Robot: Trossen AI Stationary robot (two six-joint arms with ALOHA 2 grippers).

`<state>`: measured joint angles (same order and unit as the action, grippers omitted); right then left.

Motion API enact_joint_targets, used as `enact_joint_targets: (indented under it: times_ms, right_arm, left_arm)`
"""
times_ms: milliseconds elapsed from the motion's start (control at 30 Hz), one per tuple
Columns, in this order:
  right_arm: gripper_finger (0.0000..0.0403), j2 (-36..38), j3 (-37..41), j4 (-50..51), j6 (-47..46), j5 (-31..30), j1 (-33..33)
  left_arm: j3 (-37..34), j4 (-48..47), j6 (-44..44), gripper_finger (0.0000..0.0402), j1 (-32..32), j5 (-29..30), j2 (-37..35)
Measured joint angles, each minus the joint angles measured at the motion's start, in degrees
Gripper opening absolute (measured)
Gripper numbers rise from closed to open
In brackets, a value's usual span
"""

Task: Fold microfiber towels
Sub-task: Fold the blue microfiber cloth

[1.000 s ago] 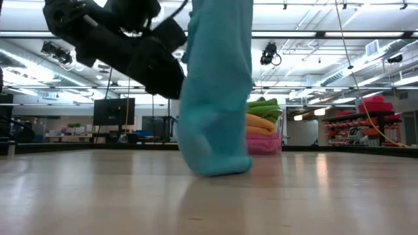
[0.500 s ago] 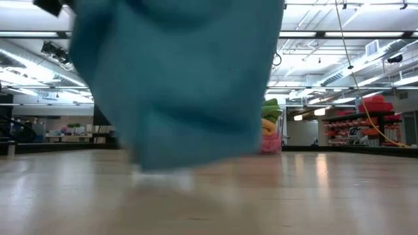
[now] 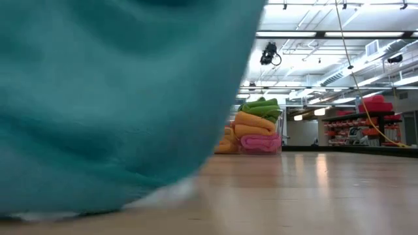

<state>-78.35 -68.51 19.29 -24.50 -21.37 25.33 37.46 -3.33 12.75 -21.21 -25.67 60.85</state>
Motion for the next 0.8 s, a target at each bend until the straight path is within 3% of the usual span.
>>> enact_joint_targets:
  times_ms: [233,500,633,800]
  right_arm:
    - [0.001,-7.85,2.21,0.29,-4.85,3.46,-8.65]
    - [0.0019,-16.99,2.03,-5.49,1.17,10.1,-17.01]
    - [0.0053,-19.43,1.96,-11.64,7.09,11.36,-19.93]
    - [0.0139,-20.11,1.83,-12.89,8.89,14.03,-23.27]
  left_arm:
    - [0.06,-9.26,3.2,0.0016,0.02,3.5,4.63]
    - [0.13,-15.62,6.26,0.0022,0.02,4.92,5.76]
    - [0.1,-20.01,8.44,0.0022,0.02,4.92,5.76]
    - [0.08,-27.02,12.37,0.0007,-0.01,4.94,5.87]
